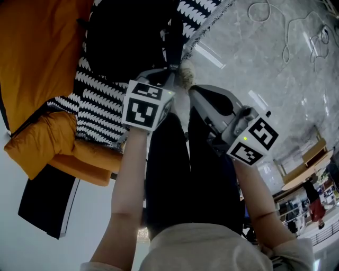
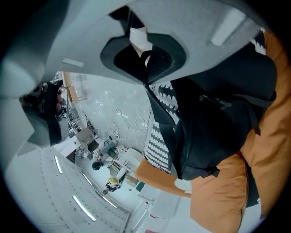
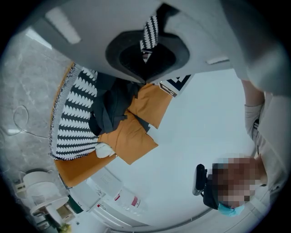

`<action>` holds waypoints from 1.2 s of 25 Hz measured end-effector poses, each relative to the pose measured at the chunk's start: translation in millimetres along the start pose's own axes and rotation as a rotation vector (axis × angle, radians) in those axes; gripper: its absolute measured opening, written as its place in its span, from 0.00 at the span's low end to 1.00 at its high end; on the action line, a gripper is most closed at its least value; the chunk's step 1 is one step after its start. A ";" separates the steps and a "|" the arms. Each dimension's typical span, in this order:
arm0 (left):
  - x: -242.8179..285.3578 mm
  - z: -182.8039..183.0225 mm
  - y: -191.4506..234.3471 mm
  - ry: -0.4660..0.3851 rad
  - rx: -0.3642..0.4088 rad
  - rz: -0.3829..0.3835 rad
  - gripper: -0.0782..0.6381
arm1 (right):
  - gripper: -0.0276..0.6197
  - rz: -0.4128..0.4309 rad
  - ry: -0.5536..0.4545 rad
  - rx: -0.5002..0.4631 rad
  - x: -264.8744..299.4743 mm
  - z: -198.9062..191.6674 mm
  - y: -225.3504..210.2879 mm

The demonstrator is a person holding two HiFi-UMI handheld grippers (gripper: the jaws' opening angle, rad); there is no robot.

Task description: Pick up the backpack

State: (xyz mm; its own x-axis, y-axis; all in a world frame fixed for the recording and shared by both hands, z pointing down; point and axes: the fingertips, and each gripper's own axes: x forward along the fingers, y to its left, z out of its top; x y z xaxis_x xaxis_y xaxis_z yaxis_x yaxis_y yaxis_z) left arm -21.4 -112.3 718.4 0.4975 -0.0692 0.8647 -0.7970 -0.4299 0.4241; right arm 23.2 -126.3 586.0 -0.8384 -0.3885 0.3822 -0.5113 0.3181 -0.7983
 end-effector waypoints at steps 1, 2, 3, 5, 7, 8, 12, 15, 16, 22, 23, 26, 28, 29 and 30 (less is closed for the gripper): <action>-2.9 1.0 1.2 -0.007 -0.004 0.001 0.14 | 0.05 0.001 -0.004 -0.002 0.2 1.9 1.8; -5.8 1.4 2.0 -0.014 -0.005 0.001 0.14 | 0.05 0.002 -0.009 -0.002 0.1 3.3 3.4; -8.7 1.9 2.2 -0.024 -0.006 0.000 0.13 | 0.05 0.002 -0.014 -0.004 -0.1 4.1 4.4; -14.7 3.6 0.7 -0.059 -0.011 -0.007 0.13 | 0.05 0.003 -0.021 -0.008 -1.2 3.5 5.7; -23.4 -0.5 -2.8 -0.094 -0.017 -0.015 0.13 | 0.05 0.001 -0.022 -0.009 -4.1 -0.3 10.6; -30.0 -5.9 -4.9 -0.107 -0.018 -0.018 0.13 | 0.05 0.000 -0.023 -0.009 -5.8 -3.9 15.6; -59.0 -30.6 -10.8 -0.206 -0.017 -0.031 0.13 | 0.05 0.005 -0.041 -0.055 -9.1 -24.6 40.4; -80.4 -46.1 -20.7 -0.281 -0.028 -0.057 0.13 | 0.05 0.009 -0.047 -0.091 -13.6 -40.2 61.4; -87.7 -49.4 -25.1 -0.296 -0.033 -0.068 0.13 | 0.05 0.010 -0.049 -0.094 -15.8 -43.1 68.4; -123.9 -31.3 -54.2 -0.386 -0.007 -0.148 0.13 | 0.05 0.021 -0.063 -0.110 -26.1 -26.6 96.1; -129.9 -27.6 -57.6 -0.410 -0.006 -0.168 0.13 | 0.05 0.024 -0.068 -0.113 -26.5 -23.1 99.8; -147.2 -19.3 -64.8 -0.484 -0.028 -0.222 0.13 | 0.05 0.029 -0.088 -0.132 -28.4 -14.3 109.2; -158.4 -14.2 -69.2 -0.523 -0.047 -0.241 0.13 | 0.05 0.030 -0.103 -0.149 -30.7 -7.3 114.2; -164.3 -11.6 -71.4 -0.541 -0.049 -0.245 0.13 | 0.05 0.030 -0.111 -0.159 -31.3 -3.1 116.2; -170.6 -9.1 -73.4 -0.560 -0.048 -0.247 0.13 | 0.05 0.029 -0.118 -0.168 -31.6 1.4 118.2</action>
State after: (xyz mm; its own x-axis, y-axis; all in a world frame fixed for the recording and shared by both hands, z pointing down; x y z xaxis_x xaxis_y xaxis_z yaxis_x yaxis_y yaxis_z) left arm -50.8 -60.8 542.2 0.7637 -0.4408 0.4717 -0.6430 -0.4536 0.6171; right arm -10.5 -77.6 478.9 -0.8303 -0.4724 0.2957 -0.5201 0.4665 -0.7155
